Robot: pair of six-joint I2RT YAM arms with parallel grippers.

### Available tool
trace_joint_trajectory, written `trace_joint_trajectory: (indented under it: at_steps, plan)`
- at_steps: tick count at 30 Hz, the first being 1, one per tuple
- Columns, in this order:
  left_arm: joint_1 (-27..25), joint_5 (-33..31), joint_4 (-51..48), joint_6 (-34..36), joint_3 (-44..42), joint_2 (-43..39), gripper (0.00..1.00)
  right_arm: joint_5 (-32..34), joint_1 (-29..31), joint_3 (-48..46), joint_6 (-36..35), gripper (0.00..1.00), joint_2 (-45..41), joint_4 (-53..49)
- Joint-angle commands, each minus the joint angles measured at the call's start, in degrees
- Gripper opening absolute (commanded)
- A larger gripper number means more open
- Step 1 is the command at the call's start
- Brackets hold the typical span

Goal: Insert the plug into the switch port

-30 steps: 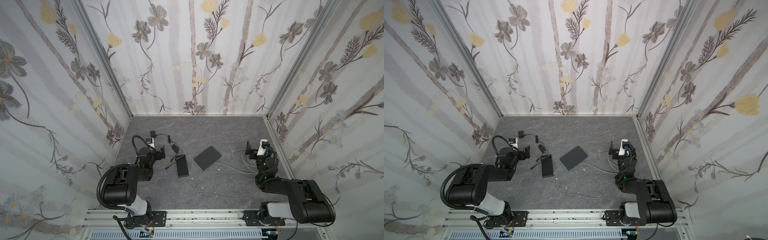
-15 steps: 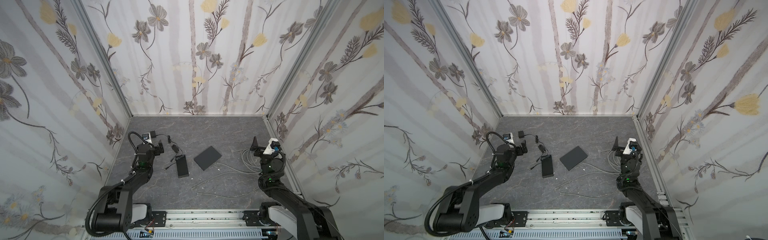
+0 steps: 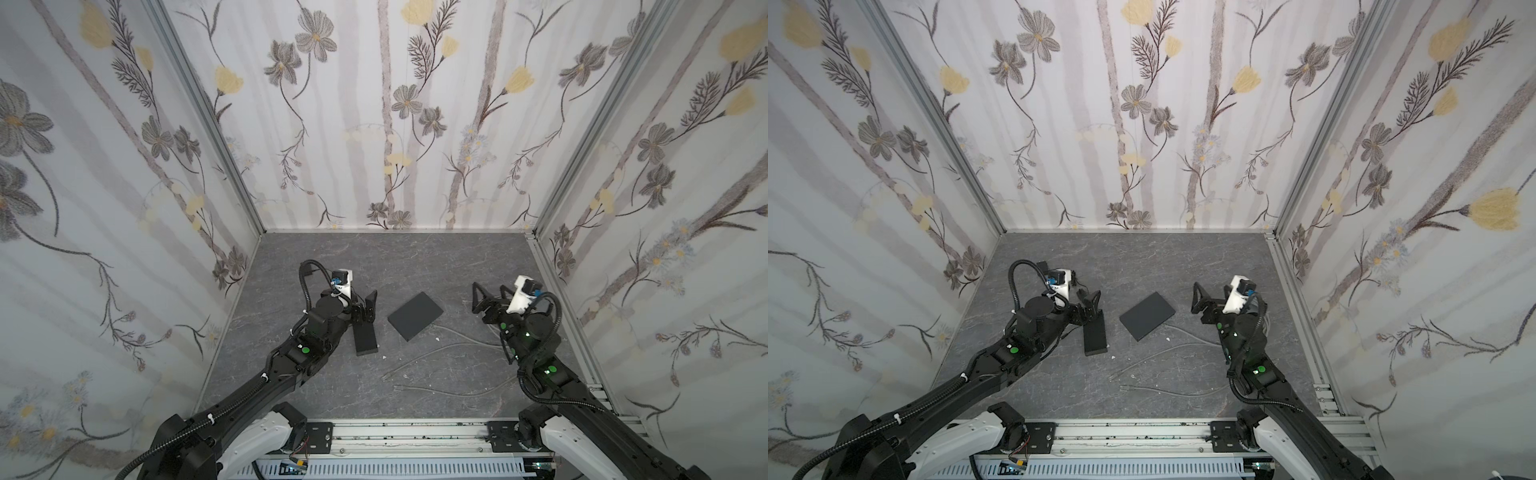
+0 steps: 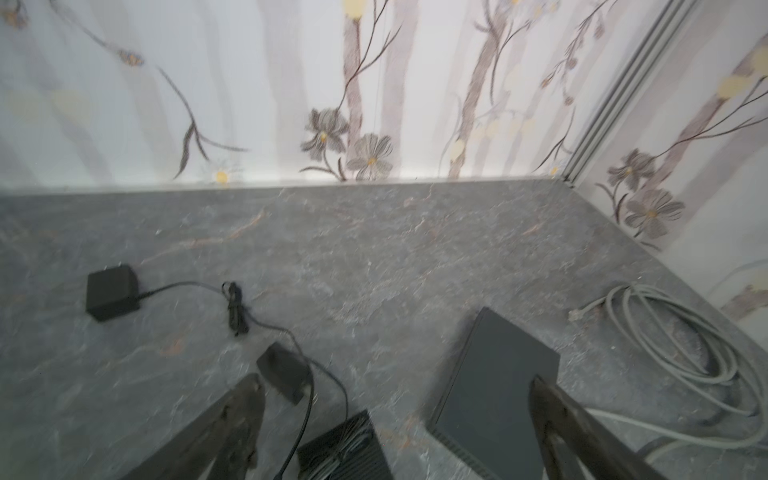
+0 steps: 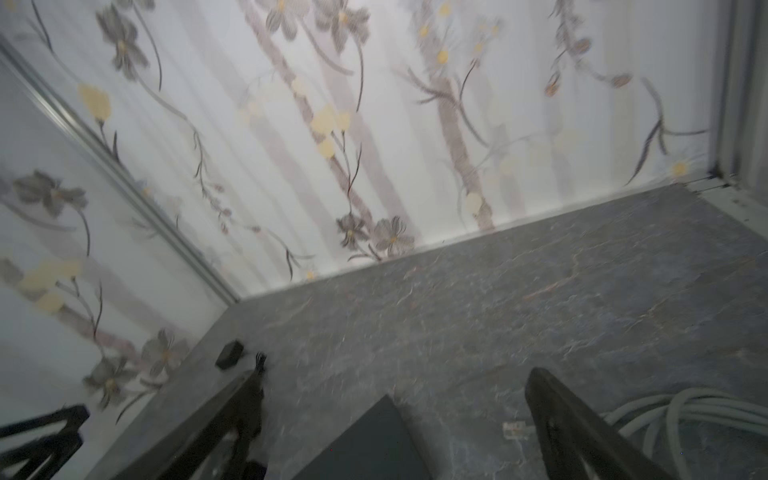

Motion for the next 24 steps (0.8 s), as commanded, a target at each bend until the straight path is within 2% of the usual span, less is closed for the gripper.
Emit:
trace_joint_trajectory:
  at_steps: [1,3,6,10,14,19,22,24]
  plan:
    - [1.2,-3.7,-1.6,-4.0,-2.7,-1.1,1.0,-3.8,3.2,0.1,-1.8,1.0,3.7,-12.4]
    - [1.5,-2.4,-1.4,-3.5,-3.3,-0.2,1.0,-10.1,4.4,-0.1,-0.8,1.0,7.6,-12.2]
    - [2.6,-3.1,-2.5,-3.9,-3.2,1.8,1.0,-10.1,9.5,1.8,-0.6,1.0,14.3,-12.4]
    - [7.1,2.5,-3.4,-6.3,-2.9,2.2,1.0,-12.5,12.5,7.6,-0.7,1.0,24.5,-12.4]
    - [9.4,4.8,-3.8,-8.0,-2.6,2.4,0.99,-17.3,14.2,18.2,-1.1,0.99,36.0,-14.4]
    - [9.8,5.4,-3.3,-9.7,-3.8,1.4,0.85,-17.8,18.9,33.4,-1.0,0.92,49.4,-16.8]
    - [9.8,3.8,-3.3,-11.2,-4.9,-0.5,0.86,-18.2,21.7,42.2,0.1,0.87,57.1,-18.3]
    - [9.8,2.0,-3.8,-12.3,-5.6,-2.3,0.93,-18.6,21.9,47.2,1.0,0.82,60.9,-18.6]
